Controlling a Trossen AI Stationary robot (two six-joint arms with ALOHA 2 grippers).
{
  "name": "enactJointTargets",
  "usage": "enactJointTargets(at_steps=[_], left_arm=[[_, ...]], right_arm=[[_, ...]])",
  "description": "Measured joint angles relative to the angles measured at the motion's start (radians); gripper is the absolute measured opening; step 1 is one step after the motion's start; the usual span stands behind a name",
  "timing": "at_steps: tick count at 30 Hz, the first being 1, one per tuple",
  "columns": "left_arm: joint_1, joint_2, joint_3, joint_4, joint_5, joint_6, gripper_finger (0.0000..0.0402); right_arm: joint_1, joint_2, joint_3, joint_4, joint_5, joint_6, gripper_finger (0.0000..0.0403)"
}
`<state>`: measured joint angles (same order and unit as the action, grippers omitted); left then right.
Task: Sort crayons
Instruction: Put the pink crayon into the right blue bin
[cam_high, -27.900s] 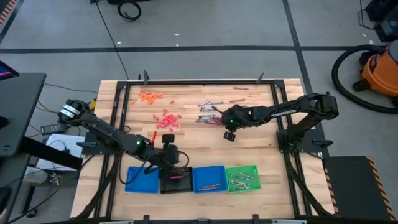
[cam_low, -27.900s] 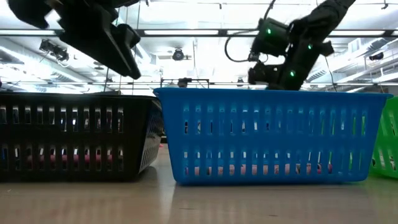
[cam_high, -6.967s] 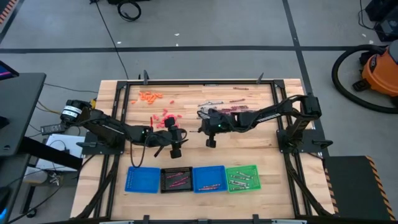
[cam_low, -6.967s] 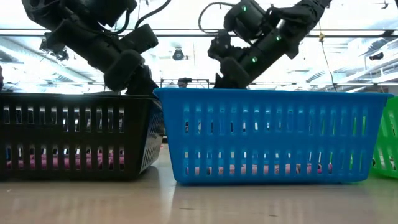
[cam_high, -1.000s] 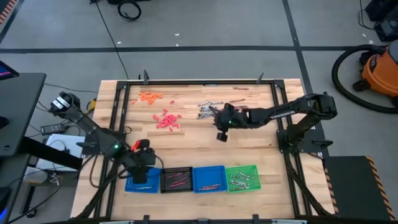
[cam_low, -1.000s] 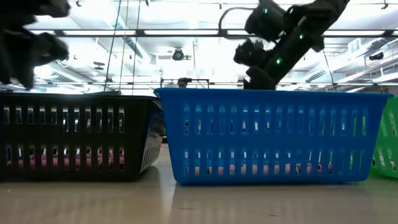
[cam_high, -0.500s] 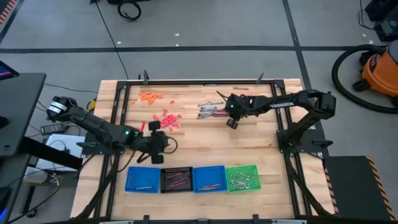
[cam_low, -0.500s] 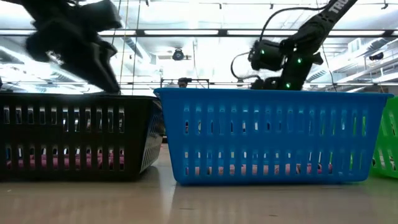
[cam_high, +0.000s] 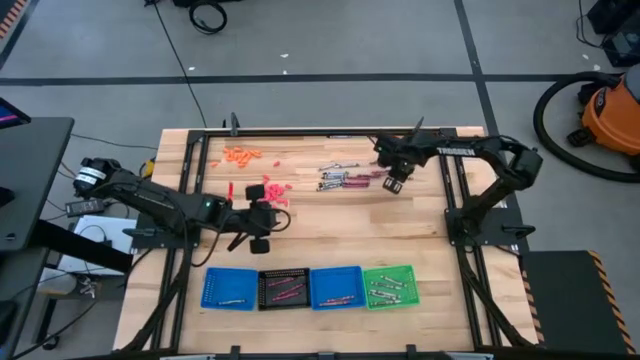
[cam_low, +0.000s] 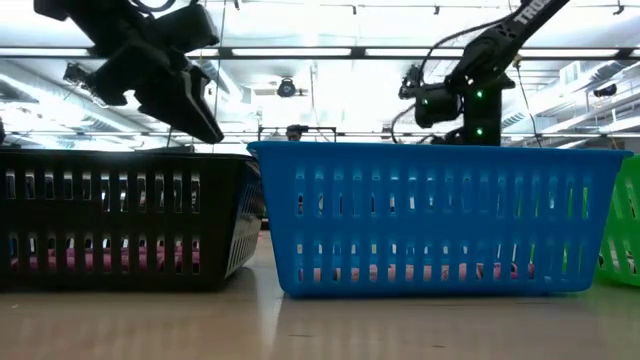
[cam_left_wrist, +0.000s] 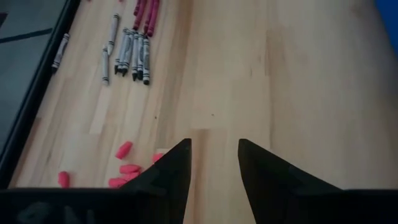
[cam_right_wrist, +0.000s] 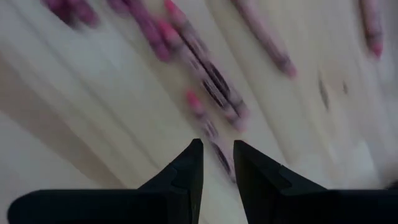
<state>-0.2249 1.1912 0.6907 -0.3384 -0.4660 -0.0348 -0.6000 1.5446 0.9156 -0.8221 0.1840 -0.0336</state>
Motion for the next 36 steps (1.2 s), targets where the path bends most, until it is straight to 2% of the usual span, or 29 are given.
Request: enactJointTargets(at_steps=[8,16,22,26,30,36], left_arm=[[0.021,0.000,0.000,0.017,0.000,0.019,0.0144],[0.021,0.000,0.000,0.022,0.020,0.024,0.0144],[0.020,0.000,0.000,0.020,0.027,0.011,0.0144],[0.020,0.000,0.000,0.019,0.027,0.012,0.0144],[0.020,0.000,0.000,0.019,0.026,0.018,0.0144],[0.020,0.000,0.000,0.018,0.026,0.020,0.0144]], right_arm=[[-0.083,0.104,0.004,-0.081,-0.003,-0.079,0.0096],[-0.082,0.189,0.093,-0.127,-0.003,-0.200,0.0096],[-0.099,0.302,0.150,-0.186,-0.022,-0.256,0.0096],[-0.071,0.364,0.157,-0.200,0.027,-0.258,0.0096],[-0.036,0.373,0.157,-0.197,0.066,-0.263,0.0094],[-0.023,0.336,0.173,-0.188,0.042,-0.288,0.0071]])
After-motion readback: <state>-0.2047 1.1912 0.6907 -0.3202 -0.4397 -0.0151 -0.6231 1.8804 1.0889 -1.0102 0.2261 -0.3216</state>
